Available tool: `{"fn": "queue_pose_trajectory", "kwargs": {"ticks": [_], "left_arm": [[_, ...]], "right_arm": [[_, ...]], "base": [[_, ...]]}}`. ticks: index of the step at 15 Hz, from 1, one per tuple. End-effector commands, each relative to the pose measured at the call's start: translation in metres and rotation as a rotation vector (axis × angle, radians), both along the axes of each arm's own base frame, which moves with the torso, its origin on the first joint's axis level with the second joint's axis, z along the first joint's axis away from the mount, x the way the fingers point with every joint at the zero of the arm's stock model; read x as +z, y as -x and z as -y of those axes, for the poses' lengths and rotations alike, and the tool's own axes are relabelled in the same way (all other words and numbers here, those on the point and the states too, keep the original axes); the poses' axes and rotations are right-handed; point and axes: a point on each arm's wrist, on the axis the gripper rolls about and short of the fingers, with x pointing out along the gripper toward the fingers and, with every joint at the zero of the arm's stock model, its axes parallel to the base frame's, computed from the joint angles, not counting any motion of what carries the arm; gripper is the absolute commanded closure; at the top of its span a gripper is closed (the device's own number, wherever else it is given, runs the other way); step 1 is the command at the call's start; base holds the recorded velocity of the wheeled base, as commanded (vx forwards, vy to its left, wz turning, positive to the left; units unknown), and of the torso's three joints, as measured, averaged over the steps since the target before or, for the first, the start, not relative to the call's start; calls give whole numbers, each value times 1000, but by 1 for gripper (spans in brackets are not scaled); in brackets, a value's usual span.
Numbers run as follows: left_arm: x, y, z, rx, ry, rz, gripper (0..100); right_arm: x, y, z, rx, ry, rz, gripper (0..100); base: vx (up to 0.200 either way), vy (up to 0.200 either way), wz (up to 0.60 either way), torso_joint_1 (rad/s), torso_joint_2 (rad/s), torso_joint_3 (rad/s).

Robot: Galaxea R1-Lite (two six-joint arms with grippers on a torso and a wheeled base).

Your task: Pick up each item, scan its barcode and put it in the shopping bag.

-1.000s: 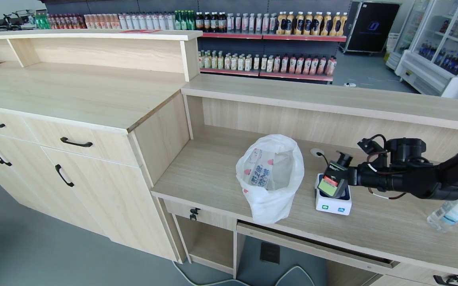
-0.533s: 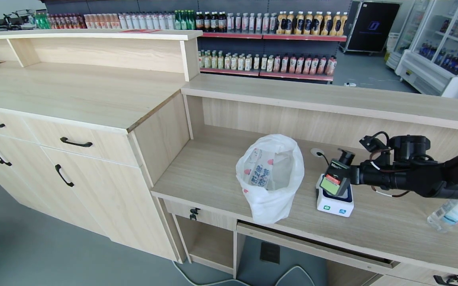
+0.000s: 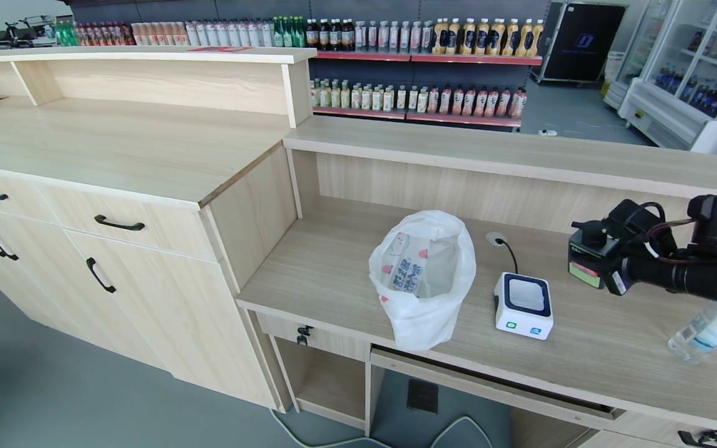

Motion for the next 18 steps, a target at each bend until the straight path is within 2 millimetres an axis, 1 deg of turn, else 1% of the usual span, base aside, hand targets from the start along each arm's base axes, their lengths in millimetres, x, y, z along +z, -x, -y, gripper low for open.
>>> {"fn": "queue_pose_trajectory", "kwargs": {"ticks": [1,2,3,4,5,6,7,8,9,11,13,18], "left_arm": [[0,0,0,0,0,1,0],[0,0,0,0,0,1,0],[0,0,0,0,0,1,0],[0,0,0,0,0,1,0],[0,0,0,0,0,1,0],[0,0,0,0,0,1,0],[0,0,0,0,0,1,0],[0,0,0,0,0,1,0],[0,0,0,0,0,1,0],[0,0,0,0,0,1,0],[0,0,0,0,0,1,0],[0,0,0,0,2,1,0]], "right_arm": [[26,8,-13,24,-27,111,100],[32,1,-22,31,-63,181,100],[35,-6,-28,28,-81,211,100],[42,-29,-49,5,-99,281,100],[43,-44,-60,-17,-118,300,100],[45,-67,-81,-61,-172,324,100],[37,-85,-95,-62,-238,293,100],[26,-94,-100,-60,-252,252,100],[7,-104,-101,-70,-256,181,100],[-22,-113,-102,-100,-331,89,100],[-42,-118,-97,-140,-369,35,100],[-75,-115,-82,-245,-340,-42,100]], "base": [[0,0,600,7,2,2],[0,0,600,2,-2,2],[0,0,600,7,12,7],[0,0,600,2,2,2],[0,0,600,2,7,2],[0,0,600,12,-2,-2],[0,0,600,2,2,2],[0,0,0,0,0,0],[0,0,0,0,0,0],[0,0,0,0,0,0],[0,0,0,0,0,0],[0,0,0,0,0,0]]}}
